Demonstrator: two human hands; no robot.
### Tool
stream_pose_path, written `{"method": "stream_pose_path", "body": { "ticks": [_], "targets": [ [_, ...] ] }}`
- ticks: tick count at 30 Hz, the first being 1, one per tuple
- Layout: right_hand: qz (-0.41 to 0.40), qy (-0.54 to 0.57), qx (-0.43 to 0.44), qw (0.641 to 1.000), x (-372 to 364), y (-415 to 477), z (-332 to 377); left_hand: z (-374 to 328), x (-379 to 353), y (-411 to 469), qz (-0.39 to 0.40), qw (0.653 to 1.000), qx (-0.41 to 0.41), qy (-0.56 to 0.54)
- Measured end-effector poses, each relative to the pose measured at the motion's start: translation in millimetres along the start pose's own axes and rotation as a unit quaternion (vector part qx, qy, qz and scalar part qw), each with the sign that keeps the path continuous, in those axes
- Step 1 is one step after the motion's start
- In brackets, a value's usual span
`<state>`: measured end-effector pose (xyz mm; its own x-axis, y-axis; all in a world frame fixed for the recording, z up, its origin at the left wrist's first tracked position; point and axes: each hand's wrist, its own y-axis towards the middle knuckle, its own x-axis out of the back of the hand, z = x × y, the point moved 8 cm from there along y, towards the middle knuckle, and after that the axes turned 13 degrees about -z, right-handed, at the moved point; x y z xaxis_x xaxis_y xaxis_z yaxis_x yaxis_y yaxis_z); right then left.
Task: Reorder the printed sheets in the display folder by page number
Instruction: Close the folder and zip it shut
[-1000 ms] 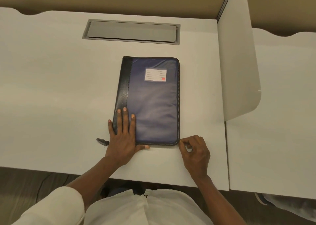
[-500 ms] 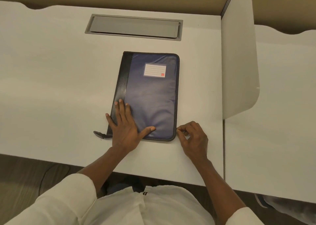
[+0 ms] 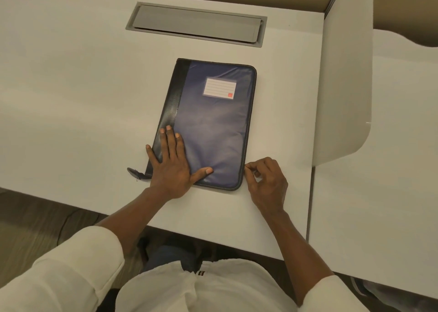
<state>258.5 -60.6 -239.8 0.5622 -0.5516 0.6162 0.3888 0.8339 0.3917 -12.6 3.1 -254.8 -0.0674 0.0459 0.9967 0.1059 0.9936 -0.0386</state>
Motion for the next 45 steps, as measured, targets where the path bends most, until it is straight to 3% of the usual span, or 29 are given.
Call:
{"method": "stream_pose_path", "body": {
  "ticks": [33,37,40,45],
  "targets": [
    [-0.025,-0.037,-0.085,0.995,-33,79,-9,-1,5,1,0.017,1.0,-0.01,0.012],
    [-0.011,-0.036,-0.083,0.996,-33,80,-12,-12,15,12,0.024,0.998,0.054,-0.012],
    [-0.006,-0.033,-0.086,0.996,-35,82,-12,-29,32,37,-0.033,0.991,0.113,-0.07],
    [-0.011,-0.033,-0.076,0.997,-35,87,-9,-44,24,91,-0.024,0.998,0.05,-0.035]
  ]
}}
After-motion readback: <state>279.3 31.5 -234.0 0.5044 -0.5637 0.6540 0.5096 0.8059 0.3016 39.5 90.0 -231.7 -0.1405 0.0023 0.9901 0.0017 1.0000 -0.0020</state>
